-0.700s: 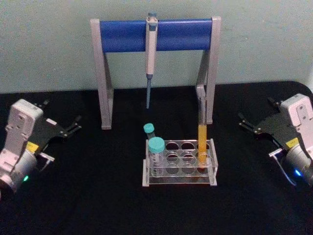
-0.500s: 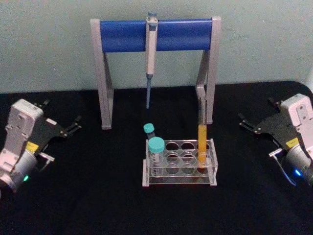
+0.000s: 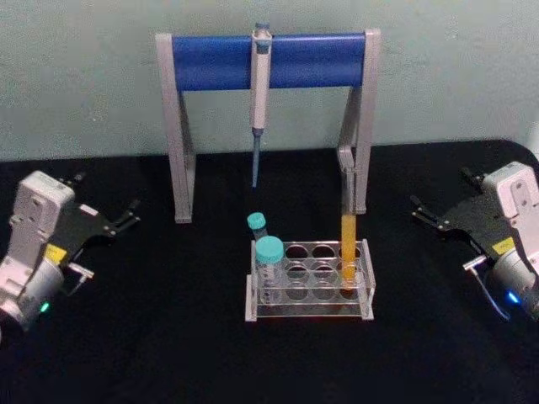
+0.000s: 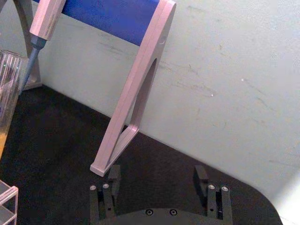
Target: Pick up the test tube from the test tube rack, shake it, then place it back into the test tube rack.
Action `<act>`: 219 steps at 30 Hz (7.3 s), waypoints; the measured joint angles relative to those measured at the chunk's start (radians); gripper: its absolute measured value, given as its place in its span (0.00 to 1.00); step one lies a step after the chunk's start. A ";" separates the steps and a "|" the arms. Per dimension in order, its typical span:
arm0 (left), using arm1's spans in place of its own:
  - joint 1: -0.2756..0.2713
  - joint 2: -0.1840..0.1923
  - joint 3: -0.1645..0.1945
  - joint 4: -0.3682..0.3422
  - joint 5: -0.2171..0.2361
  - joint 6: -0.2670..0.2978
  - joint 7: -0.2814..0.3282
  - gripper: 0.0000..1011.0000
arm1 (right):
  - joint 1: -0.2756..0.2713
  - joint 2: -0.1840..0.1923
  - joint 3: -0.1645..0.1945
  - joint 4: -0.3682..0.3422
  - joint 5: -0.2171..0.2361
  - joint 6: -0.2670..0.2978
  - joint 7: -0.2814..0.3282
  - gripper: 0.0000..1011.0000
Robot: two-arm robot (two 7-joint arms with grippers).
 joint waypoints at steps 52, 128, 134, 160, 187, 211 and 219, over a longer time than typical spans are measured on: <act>0.000 0.000 0.000 0.000 0.000 0.000 0.000 0.99 | 0.000 0.000 0.000 0.000 0.000 0.000 0.000 0.99; 0.000 0.000 0.000 0.000 0.000 0.000 0.000 0.99 | -0.077 -0.054 0.088 -0.185 0.273 0.264 0.380 0.99; 0.000 0.000 0.000 0.000 0.000 0.000 0.000 0.99 | -0.041 -0.089 0.080 -0.148 0.248 0.287 0.382 0.99; 0.000 0.000 0.000 0.000 0.000 0.000 0.000 0.99 | 0.016 -0.154 0.067 -0.102 0.220 0.368 0.387 0.99; 0.000 0.000 0.000 0.000 0.000 0.000 0.000 0.99 | 0.015 -0.157 0.068 -0.103 0.224 0.378 0.380 0.82; 0.000 0.000 0.000 0.000 0.000 0.000 0.000 0.99 | 0.015 -0.157 0.068 -0.103 0.224 0.376 0.380 0.22; 0.000 0.000 0.000 0.000 0.000 0.000 0.000 0.99 | 0.015 -0.157 0.068 -0.103 0.224 0.376 0.380 0.22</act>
